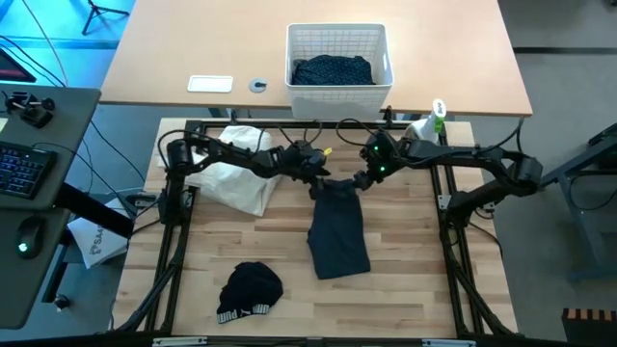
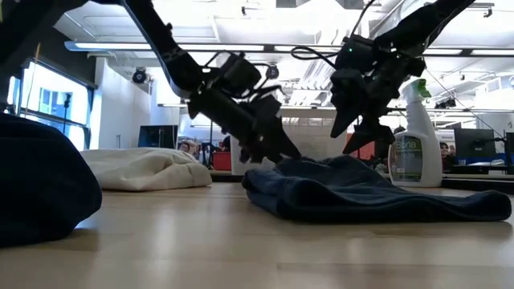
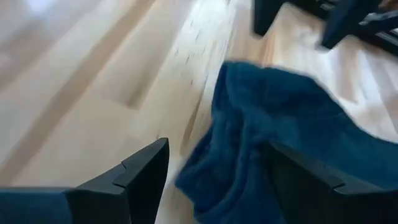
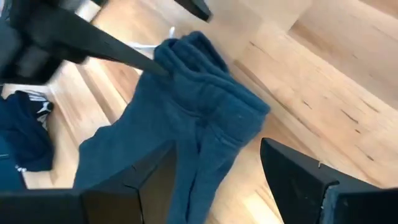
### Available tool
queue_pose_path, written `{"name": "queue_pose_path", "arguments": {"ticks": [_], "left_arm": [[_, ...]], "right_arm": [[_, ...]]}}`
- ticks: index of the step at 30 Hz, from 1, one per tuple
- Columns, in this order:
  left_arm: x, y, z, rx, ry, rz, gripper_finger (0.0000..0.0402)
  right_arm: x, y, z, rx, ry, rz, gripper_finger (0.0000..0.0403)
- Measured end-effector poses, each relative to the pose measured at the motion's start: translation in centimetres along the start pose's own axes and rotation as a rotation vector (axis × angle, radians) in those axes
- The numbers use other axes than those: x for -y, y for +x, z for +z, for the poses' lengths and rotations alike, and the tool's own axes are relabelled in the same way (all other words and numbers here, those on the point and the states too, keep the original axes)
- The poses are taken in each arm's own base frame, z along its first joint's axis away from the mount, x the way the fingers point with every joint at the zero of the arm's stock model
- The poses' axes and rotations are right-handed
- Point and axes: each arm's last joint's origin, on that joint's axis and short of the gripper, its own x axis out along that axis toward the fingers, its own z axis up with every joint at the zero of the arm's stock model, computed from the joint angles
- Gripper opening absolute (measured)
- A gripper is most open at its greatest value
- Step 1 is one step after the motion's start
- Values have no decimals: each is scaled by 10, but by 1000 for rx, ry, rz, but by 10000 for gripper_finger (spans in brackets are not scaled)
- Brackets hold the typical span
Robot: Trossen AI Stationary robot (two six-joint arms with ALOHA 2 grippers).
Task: Fold laundry
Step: Fold the blue shorts
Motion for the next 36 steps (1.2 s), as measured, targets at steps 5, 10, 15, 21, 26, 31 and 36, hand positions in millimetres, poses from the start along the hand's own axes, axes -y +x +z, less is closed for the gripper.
{"name": "queue_pose_path", "arguments": {"ticks": [5,10,15,21,26,31,36], "left_arm": [[-2,12,-15,-47,-49,7,254],[7,19,-24,-89,-9,-49,226],[19,17,-21,-76,92,-90,121],[28,1,-1,-16,116,-107,16],[36,-17,20,67,205,-95,44],[37,-21,24,87,233,-78,34],[37,-21,24,85,216,-79,24]], "right_arm": [[-4,1,-1,-17,-11,34,227],[-16,-7,-1,-39,-175,176,227],[-38,-25,8,105,-362,111,227],[-44,-21,12,168,-531,26,229],[-39,-9,12,116,-537,18,268],[-34,11,15,79,-670,33,323],[-29,31,20,74,-683,61,307]]}}
